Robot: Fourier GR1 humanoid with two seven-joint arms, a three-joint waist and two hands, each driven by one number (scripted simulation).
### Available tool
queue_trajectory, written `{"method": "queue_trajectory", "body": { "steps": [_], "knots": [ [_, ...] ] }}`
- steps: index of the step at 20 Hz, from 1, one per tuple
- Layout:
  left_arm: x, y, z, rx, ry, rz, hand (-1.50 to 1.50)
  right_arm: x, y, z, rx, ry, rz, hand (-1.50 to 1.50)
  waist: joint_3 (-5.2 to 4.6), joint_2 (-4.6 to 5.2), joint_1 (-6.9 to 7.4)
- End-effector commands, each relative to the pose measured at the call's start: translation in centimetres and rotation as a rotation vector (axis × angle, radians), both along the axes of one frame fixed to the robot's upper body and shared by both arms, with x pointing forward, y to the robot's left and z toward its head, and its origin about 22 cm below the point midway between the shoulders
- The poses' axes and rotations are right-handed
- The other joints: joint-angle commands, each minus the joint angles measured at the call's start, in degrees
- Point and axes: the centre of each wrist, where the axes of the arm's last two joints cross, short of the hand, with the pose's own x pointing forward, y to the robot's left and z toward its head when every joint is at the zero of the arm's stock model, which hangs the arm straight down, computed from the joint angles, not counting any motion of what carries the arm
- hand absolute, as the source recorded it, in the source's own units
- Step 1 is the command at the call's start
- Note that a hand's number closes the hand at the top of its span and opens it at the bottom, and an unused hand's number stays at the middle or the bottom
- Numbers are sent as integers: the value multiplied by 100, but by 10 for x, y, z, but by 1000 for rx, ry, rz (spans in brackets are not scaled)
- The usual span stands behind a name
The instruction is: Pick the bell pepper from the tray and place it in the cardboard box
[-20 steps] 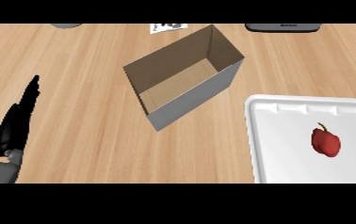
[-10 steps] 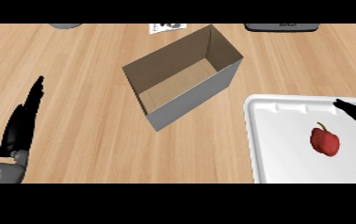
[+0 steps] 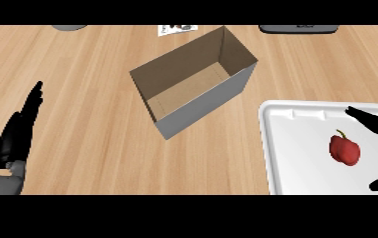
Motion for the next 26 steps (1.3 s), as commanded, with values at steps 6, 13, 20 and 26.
{"method": "queue_trajectory", "body": {
  "steps": [6,13,20,26],
  "knots": [
    [0,16,-12,13,1,15,0,-2,17,-8,71,-14,83,-150,0,3,-9],
    [6,11,-14,8,9,12,0,-10,41,11,2,30,75,-150,-2,2,-24],
    [9,22,1,-9,-3,-3,0,6,43,-17,-51,83,-7,-150,0,9,0],
    [6,14,-5,-7,-10,18,0,1,52,-32,-92,-105,-8,150,1,8,-23]
  ]
}}
